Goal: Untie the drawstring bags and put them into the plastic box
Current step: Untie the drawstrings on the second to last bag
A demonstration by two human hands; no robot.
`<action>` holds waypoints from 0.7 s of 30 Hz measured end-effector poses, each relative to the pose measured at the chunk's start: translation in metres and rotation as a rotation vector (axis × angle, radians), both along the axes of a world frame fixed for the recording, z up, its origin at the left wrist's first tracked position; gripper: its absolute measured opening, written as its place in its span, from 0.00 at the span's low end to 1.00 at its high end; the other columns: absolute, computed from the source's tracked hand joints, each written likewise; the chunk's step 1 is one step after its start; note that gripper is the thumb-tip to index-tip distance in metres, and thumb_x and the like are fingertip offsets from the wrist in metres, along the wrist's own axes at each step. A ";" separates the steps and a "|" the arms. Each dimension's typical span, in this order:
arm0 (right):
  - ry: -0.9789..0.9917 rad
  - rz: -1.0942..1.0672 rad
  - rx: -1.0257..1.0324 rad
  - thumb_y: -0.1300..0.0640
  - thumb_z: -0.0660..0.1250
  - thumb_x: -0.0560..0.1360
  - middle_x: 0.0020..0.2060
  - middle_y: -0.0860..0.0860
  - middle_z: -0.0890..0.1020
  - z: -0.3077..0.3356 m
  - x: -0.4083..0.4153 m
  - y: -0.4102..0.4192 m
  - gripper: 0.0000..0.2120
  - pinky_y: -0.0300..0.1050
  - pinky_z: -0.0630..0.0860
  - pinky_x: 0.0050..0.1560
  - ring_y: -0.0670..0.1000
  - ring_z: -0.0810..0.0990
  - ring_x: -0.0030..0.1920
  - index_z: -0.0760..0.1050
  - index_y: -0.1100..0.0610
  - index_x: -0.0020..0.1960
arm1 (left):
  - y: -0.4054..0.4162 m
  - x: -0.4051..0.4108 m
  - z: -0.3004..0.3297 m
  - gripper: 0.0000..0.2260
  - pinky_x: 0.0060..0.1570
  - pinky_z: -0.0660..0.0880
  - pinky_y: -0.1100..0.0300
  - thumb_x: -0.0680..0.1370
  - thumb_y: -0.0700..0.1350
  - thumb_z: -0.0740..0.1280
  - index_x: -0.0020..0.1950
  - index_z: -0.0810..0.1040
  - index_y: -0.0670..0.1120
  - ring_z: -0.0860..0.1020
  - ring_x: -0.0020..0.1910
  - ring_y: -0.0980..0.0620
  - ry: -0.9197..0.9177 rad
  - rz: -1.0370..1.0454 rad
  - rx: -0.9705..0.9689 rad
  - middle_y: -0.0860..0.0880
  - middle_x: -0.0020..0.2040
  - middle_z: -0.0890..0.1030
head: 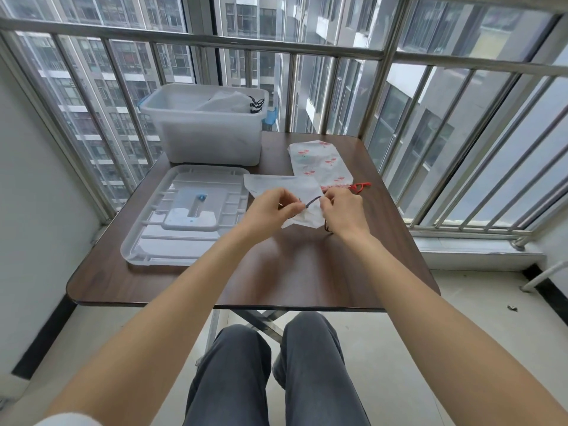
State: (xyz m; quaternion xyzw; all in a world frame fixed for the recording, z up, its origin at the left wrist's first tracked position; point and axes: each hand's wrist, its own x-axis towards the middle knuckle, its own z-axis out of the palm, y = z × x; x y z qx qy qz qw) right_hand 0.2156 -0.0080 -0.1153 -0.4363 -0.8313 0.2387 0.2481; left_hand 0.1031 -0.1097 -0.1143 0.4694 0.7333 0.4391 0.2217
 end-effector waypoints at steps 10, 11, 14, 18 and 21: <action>-0.118 -0.047 0.201 0.64 0.56 0.77 0.48 0.64 0.81 -0.002 0.000 -0.005 0.11 0.51 0.72 0.45 0.63 0.77 0.51 0.76 0.66 0.50 | -0.003 -0.001 0.016 0.14 0.29 0.60 0.64 0.81 0.48 0.60 0.35 0.71 0.47 0.67 0.24 0.60 -0.491 0.074 -0.078 0.52 0.33 0.72; -0.138 -0.055 0.209 0.65 0.56 0.77 0.48 0.64 0.81 -0.004 0.000 -0.006 0.11 0.51 0.72 0.45 0.64 0.78 0.51 0.76 0.66 0.51 | -0.004 -0.002 0.018 0.15 0.29 0.58 0.64 0.81 0.48 0.58 0.35 0.69 0.49 0.65 0.22 0.61 -0.580 0.054 -0.072 0.53 0.32 0.72; -0.172 -0.092 0.122 0.65 0.56 0.76 0.48 0.66 0.80 -0.010 0.005 -0.004 0.12 0.48 0.69 0.41 0.64 0.77 0.51 0.76 0.67 0.51 | -0.006 -0.006 0.021 0.14 0.31 0.57 0.63 0.81 0.48 0.57 0.35 0.67 0.51 0.63 0.23 0.60 -0.612 -0.015 -0.034 0.56 0.30 0.71; -0.085 -0.076 0.027 0.62 0.57 0.77 0.48 0.63 0.81 -0.010 0.007 0.001 0.12 0.47 0.70 0.45 0.63 0.77 0.52 0.78 0.65 0.49 | -0.004 -0.003 0.016 0.14 0.32 0.58 0.63 0.78 0.51 0.64 0.36 0.67 0.48 0.61 0.26 0.56 -0.572 0.093 0.006 0.54 0.27 0.65; 0.032 -0.069 -0.044 0.60 0.61 0.76 0.47 0.61 0.83 -0.005 0.008 0.002 0.10 0.49 0.73 0.51 0.61 0.78 0.52 0.80 0.64 0.48 | -0.003 -0.001 0.005 0.12 0.30 0.62 0.63 0.71 0.51 0.73 0.39 0.72 0.47 0.67 0.30 0.56 -0.086 0.077 0.008 0.52 0.32 0.71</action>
